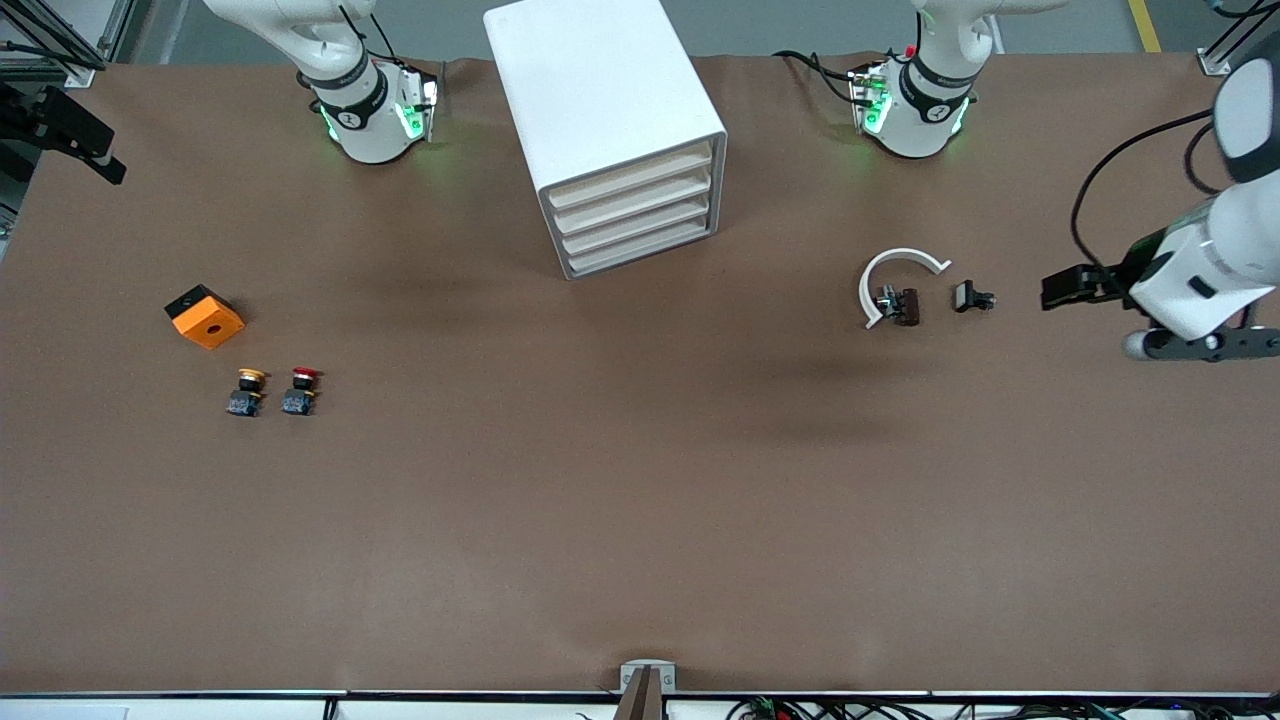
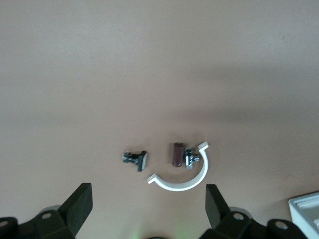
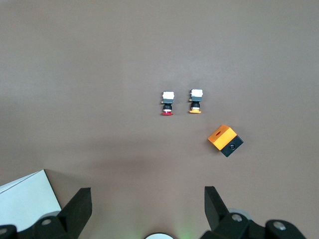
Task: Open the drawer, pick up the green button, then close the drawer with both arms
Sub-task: 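Move the left gripper off its rest toward the white cabinet, then reach the left gripper to the handle of the lowest drawer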
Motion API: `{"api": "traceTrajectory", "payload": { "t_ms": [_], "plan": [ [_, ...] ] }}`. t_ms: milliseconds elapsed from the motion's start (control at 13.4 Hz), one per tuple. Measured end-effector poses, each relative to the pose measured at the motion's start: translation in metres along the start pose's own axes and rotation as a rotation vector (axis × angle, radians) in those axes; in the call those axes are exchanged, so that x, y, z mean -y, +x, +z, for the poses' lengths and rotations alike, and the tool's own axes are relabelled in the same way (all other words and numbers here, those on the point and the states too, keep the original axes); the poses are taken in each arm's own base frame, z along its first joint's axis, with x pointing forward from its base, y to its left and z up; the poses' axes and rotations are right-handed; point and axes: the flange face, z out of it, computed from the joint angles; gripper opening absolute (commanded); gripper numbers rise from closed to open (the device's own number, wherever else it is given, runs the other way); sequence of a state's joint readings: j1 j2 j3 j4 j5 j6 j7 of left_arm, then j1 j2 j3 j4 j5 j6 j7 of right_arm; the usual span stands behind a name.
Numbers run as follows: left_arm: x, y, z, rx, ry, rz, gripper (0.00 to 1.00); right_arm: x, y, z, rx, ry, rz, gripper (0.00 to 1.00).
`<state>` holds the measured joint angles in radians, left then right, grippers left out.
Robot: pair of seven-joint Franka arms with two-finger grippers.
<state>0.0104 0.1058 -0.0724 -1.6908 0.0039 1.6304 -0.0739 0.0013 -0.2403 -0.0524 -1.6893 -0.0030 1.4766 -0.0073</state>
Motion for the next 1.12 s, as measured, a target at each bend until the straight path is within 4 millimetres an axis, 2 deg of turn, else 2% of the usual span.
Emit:
{"api": "traceTrajectory", "payload": {
  "t_ms": [448, 822, 1120],
  "plan": [
    [-0.073, 0.006, 0.067, -0.018, -0.029, -0.111, 1.00, 0.000, 0.000, 0.000, 0.001, 0.000, 0.000, 1.00],
    [-0.154, 0.017, 0.130, 0.002, -0.034, -0.249, 1.00, 0.000, 0.000, 0.000, 0.003, 0.000, 0.000, 1.00],
    [-0.206, 0.013, 0.181, 0.032, 0.020, -0.360, 1.00, 0.000, 0.000, 0.000, 0.004, 0.000, 0.000, 1.00]
  ]
}}
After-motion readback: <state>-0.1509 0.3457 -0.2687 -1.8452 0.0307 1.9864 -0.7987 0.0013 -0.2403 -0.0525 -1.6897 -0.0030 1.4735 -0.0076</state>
